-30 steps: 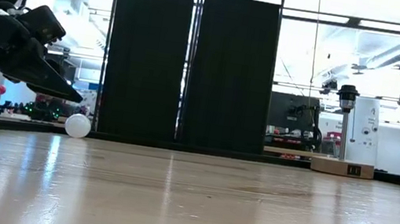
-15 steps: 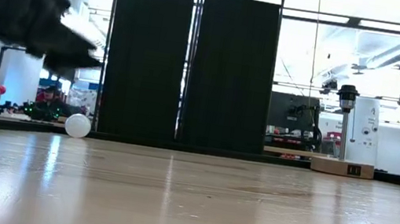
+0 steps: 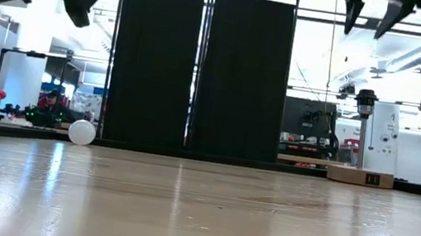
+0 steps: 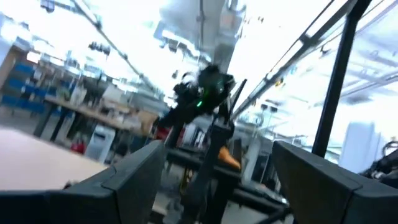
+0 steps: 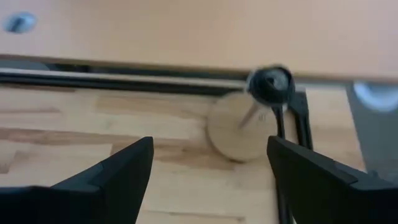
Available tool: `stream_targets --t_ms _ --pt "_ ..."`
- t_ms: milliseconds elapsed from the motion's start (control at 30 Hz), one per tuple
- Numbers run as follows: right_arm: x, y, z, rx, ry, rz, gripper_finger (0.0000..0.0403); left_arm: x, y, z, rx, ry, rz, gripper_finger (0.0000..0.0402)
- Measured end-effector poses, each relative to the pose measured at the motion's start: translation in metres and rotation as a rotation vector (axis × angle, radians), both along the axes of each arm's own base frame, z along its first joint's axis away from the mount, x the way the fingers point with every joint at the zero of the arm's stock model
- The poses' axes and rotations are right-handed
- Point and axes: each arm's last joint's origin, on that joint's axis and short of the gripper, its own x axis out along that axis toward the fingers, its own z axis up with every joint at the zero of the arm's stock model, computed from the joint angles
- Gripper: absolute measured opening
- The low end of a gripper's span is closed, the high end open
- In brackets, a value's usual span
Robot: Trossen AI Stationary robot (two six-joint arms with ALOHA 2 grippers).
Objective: Screw lightbulb
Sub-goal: Move the lamp from top right to the center of the table
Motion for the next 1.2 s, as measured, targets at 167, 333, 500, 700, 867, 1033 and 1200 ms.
stream_targets --t_ms 167,333,500,700,867,1033,1200 --pt "-0.01 -0.035 -0.005 0.066 0.056 -0.102 0.0309 0.005 0.0 -0.007 0.007 0.076 0.031 0.0291" --pt "-0.02 -0.061 -0.011 0.174 0.007 -0.223 0.0309 0.013 0.0 -0.018 -0.006 0.173 0.019 0.0291" --pt "-0.026 -0.079 -0.012 0.216 -0.075 -0.27 0.0309 0.02 -0.001 -0.026 -0.008 0.234 0.016 0.0291" --pt "-0.025 -0.1 -0.023 0.28 -0.099 -0.349 0.0309 0.027 -0.001 -0.023 -0.012 0.246 0.011 0.0291" --pt "-0.031 -0.121 -0.032 0.354 -0.124 -0.405 0.031 0.031 -0.004 -0.013 -0.075 0.202 -0.097 0.0291" --pt "-0.041 -0.133 -0.032 0.393 -0.2 -0.43 0.0339 0.032 -0.005 -0.011 -0.062 0.196 -0.149 0.0291" --pt "-0.05 -0.139 -0.033 0.395 -0.25 -0.55 0.0365 0.031 -0.004 -0.011 -0.068 0.197 -0.102 0.0291"
